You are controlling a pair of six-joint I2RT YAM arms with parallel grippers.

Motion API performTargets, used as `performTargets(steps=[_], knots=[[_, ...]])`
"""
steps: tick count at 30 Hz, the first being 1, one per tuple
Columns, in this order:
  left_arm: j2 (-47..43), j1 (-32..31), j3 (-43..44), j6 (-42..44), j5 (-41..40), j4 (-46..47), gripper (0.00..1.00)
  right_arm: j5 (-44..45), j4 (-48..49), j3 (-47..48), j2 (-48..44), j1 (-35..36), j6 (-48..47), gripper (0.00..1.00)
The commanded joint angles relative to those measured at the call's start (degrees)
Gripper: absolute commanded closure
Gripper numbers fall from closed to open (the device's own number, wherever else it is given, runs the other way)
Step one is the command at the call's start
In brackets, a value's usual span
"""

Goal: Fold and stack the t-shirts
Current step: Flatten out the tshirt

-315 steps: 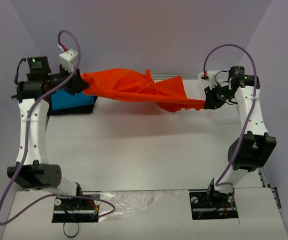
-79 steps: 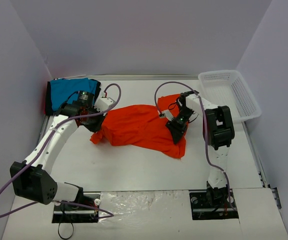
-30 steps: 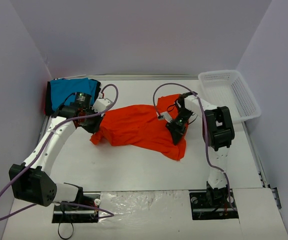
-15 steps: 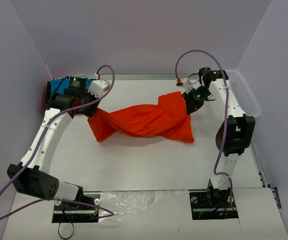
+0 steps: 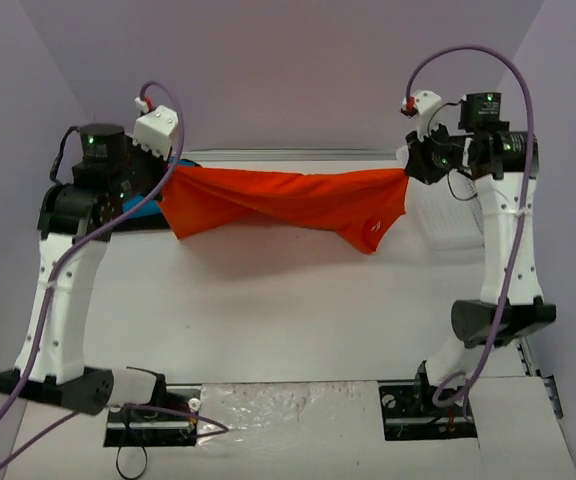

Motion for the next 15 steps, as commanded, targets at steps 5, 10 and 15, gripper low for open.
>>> performTargets(steps=[5,10,15], knots=[[-17.56,0.32,-7.89,-1.24,0.28,-0.93,0.98,1.45,3.34,-6.46,-21.07,-0.55,4.80,1.00],[-29.51,0.67,-13.35,-1.32,-1.03,0.21,0.98,1.46,6.42,-10.86,-32.40,-4.32,7.61,1.00],[-29.80,1.38,-11.25,-0.53,-3.67,1.52,0.98,3.73,8.52,-7.27,-32.87,-7.84,9.55,1.00]])
